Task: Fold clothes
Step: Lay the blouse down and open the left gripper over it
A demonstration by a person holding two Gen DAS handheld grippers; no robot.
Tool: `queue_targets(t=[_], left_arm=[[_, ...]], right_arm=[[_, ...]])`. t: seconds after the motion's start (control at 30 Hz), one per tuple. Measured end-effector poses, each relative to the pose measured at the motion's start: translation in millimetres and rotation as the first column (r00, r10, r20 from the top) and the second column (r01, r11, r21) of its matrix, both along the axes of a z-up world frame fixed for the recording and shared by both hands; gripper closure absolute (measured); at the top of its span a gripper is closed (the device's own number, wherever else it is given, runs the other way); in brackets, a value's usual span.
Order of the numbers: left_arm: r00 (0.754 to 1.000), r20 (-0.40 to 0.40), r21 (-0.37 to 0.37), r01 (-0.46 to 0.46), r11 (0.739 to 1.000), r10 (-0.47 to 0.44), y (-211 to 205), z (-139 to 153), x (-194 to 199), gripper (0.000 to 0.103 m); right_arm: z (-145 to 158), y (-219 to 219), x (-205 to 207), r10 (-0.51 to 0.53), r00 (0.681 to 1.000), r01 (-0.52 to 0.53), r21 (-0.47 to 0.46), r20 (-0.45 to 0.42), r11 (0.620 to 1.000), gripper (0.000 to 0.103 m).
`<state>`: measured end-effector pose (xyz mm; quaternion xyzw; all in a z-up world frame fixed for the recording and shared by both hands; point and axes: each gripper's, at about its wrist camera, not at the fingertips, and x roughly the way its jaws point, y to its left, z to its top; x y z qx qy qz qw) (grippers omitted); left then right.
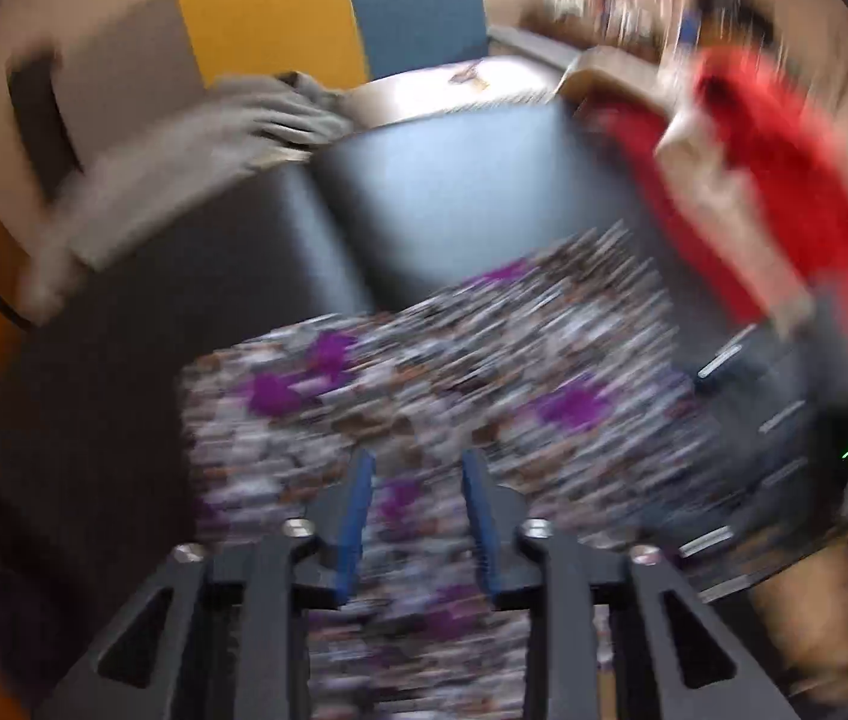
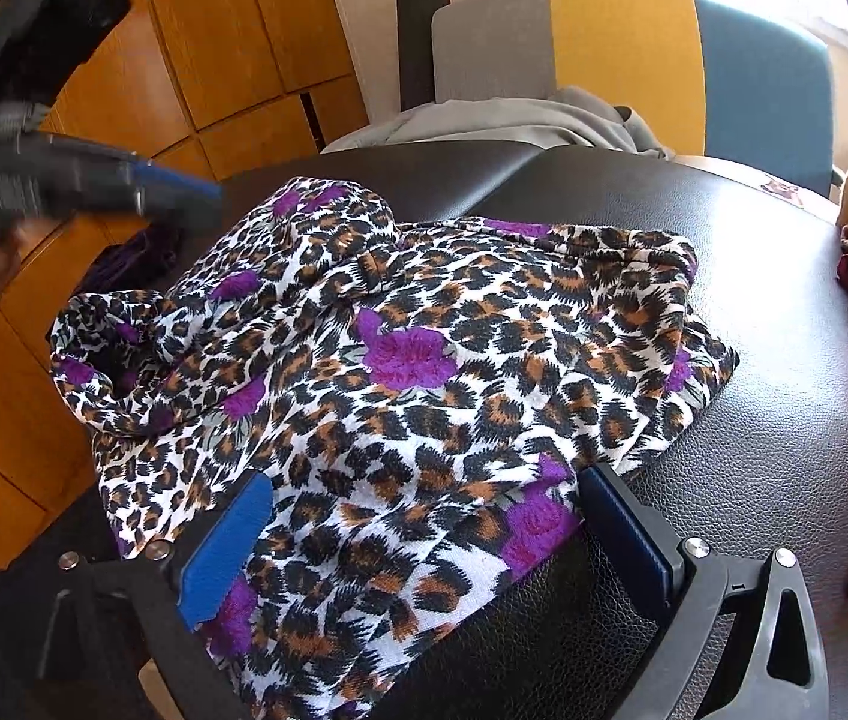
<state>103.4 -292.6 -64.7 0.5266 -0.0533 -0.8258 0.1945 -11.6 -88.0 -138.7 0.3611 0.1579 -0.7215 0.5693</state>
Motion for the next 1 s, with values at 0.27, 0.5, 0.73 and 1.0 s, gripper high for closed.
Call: queue_targets(t=[0.27, 0.5, 0.73, 1.0], left_arm=[[0.997, 0.03, -0.262, -0.054, 0.963, 0.064, 7.3, -43.5, -10.2, 0.066], [0.998, -0.029, -0.202, -0.058, 0.978, 0.053, 3.8, -30.5, 4.3, 0.066], [0.999, -0.018, -0.141, 0.033, 0.989, -0.035, -1.3, -42.8, 36.7, 0.066], [0.983, -0.093, 0.192, 0.171, 0.966, -0.155, -2.3, -35.6, 31.3, 0.068]], right_arm=[[-0.9, -2.3, 4.3, -0.007, 0.999, 0.008, 0.012, -0.032, 1.0, 0.0], [-1.4, -2.1, 5.2, -0.011, 0.999, 0.011, 0.012, -0.04, 1.0, 0.0], [-1.7, -2.5, 6.4, -0.012, 0.999, 0.013, 0.012, -0.048, 1.0, 0.0], [-1.4, -0.2, 4.2, -0.013, 0.999, 0.013, -0.003, -0.039, 1.0, 0.0]])
